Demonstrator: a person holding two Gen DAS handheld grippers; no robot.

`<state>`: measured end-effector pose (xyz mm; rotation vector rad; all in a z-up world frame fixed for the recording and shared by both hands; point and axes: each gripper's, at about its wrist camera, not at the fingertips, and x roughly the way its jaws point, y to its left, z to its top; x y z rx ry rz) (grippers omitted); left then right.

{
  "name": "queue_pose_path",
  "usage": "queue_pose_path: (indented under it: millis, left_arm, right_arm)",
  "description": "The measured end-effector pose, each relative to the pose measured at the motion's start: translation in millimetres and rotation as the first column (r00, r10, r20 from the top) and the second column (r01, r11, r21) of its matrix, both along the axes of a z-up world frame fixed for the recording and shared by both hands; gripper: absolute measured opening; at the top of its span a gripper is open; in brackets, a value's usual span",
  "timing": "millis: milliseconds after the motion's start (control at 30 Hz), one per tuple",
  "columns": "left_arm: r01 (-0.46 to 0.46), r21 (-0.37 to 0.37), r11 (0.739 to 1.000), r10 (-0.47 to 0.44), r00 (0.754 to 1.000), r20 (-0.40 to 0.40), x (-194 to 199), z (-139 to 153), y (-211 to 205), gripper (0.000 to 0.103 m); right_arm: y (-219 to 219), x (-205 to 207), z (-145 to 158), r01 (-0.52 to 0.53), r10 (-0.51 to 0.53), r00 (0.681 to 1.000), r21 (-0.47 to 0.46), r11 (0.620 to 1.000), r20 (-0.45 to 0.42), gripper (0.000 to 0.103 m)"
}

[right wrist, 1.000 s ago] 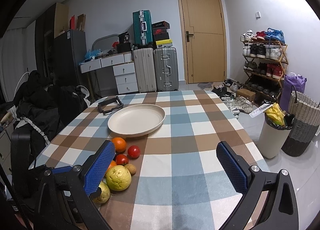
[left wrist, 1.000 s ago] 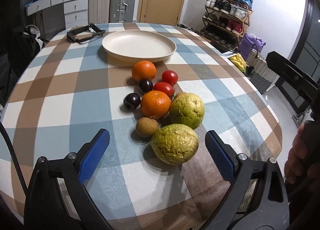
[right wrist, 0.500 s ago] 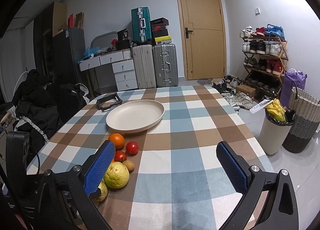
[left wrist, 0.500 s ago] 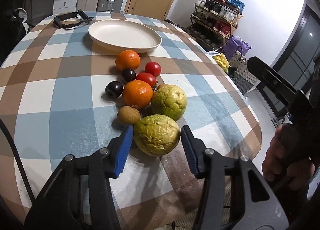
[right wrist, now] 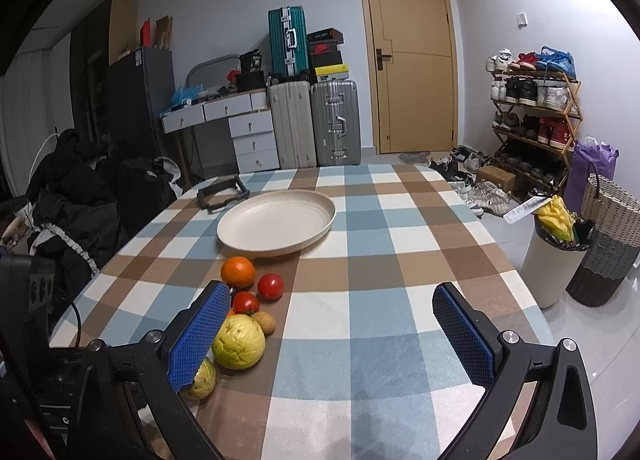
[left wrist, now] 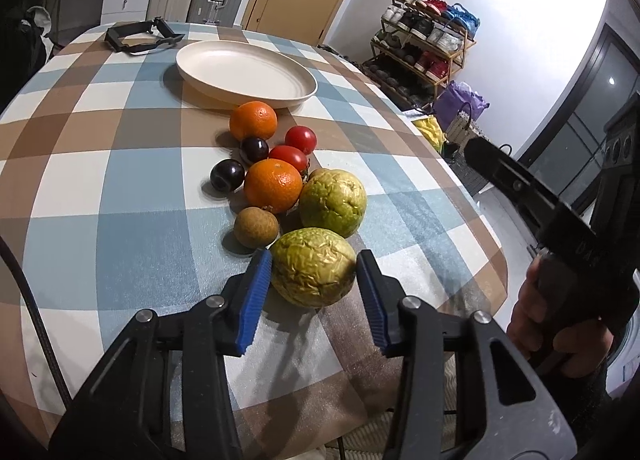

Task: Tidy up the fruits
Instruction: 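Move the left tool toward the wrinkled yellow-green fruit and straddle it, then close the left tool on the wrinkled fruit while the right tool grasps the smooth green fruit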

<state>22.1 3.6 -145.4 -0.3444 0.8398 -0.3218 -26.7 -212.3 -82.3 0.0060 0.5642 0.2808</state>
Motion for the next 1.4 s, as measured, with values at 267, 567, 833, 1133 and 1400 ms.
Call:
queue_pose_path:
  millis: [267,567,833,1133,1400]
  left_arm:
    - [0.013,-0.046,0.999,-0.015,0.999,-0.031,5,-12,1,0.045]
    - [0.058,-0.062,0.996,-0.059,0.998,-0.008,11,-15,-3,0.045]
    - [0.064,-0.086,0.994,-0.066,0.998,-0.021,11,-17,1,0.044]
    - [0.07,-0.086,0.994,-0.072,0.997,-0.015,4,-15,5,0.044]
    - [0.067,-0.106,0.992,-0.076,0.993,-0.09,18,-26,0,0.053]
  right_arm:
    - [3,-1,-2,-0.008,0.008,1.0,-0.007,1.0,-0.009,0.103]
    - [5,-2,-3,-0.012,0.011,1.0,-0.02,1.0,-0.017,0.103]
    - [9,0,-6,-0.028,0.027,0.999,-0.022,0.999,-0.032,0.103]
    - [11,2,-9,-0.034,0.033,0.998,-0.018,0.999,-0.055,0.103]
    - [13,2,-11,-0.041,0.04,0.998,-0.016,0.999,-0.056,0.103]
